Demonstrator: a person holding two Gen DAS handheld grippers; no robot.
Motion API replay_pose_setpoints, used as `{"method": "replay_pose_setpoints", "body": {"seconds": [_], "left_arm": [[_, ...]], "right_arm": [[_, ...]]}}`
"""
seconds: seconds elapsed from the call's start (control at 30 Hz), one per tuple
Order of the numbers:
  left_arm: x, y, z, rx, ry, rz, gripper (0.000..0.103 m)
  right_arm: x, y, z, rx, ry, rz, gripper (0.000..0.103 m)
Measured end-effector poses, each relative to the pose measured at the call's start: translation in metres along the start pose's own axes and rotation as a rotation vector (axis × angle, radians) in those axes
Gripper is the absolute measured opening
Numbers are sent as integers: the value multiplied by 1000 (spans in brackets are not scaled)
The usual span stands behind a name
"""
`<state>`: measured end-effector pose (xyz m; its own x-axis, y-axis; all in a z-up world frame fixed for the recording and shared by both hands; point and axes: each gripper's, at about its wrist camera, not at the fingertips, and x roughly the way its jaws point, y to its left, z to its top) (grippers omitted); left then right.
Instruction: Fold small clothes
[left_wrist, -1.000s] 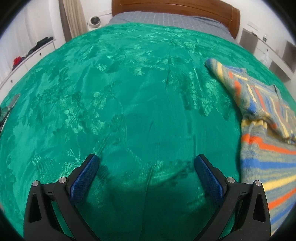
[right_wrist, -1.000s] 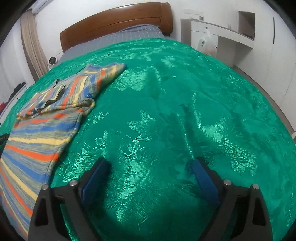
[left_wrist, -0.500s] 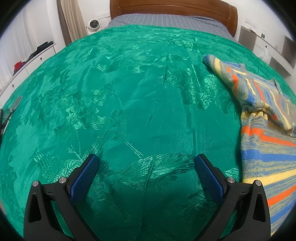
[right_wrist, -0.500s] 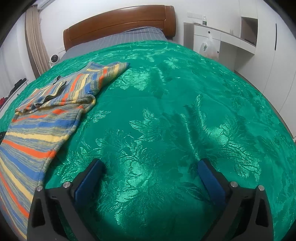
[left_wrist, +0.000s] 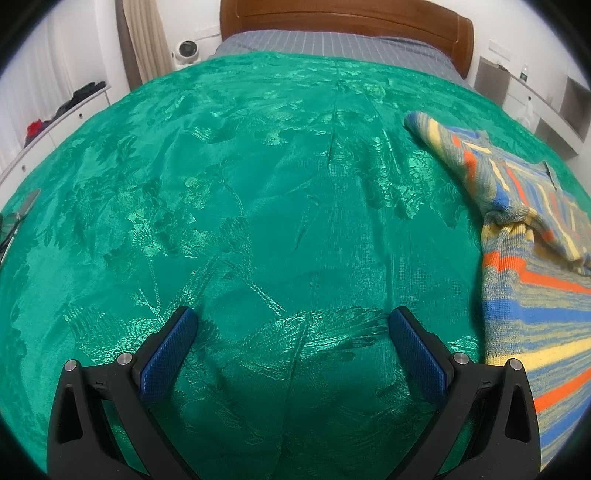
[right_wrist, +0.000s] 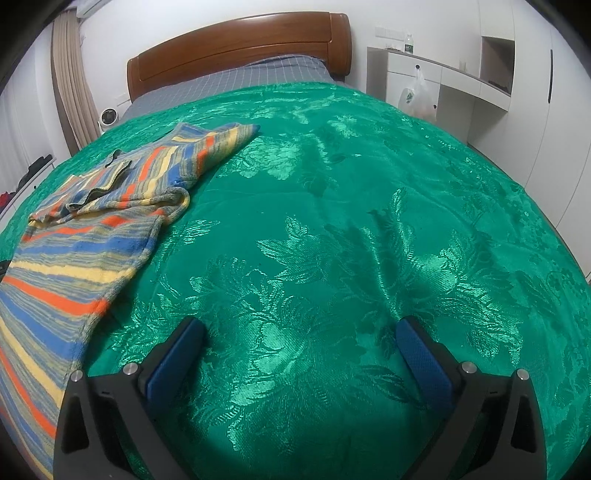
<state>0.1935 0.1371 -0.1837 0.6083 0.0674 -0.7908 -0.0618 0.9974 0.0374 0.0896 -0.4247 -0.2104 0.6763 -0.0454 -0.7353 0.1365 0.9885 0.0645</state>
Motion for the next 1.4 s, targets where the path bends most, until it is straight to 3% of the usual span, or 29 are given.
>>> {"method": "replay_pose_setpoints", "body": {"seconds": [0.77,0.83,0.9,1.0,1.07,1.13,1.27,1.33,1.4], "left_arm": [[-2,0,3,-4,2,1,103],[-8,2,7,-2,34,-14,102],[-29,7,4,8,67,-92,101],[-77,13,-20,50,67,-263,101],[-102,10,-41,97,92,-327,102],[-120,0,-71,160,171,-373,102],[-126,-21,-120,234,285,-372,98],[-122,-26,-133,231,328,-343,86],[-124,-29,-137,235,329,-316,84]], "right_arm": [[2,2,0,-9,2,-16,103],[2,2,2,-9,10,-15,103],[2,1,6,-11,39,-8,103],[-12,-3,20,-4,140,48,100],[-37,-2,21,-3,141,131,98],[-65,9,15,-64,166,213,98],[-106,39,-22,-140,293,389,93],[-115,49,-42,-131,343,431,90],[-117,53,-62,-73,398,458,82]]}}
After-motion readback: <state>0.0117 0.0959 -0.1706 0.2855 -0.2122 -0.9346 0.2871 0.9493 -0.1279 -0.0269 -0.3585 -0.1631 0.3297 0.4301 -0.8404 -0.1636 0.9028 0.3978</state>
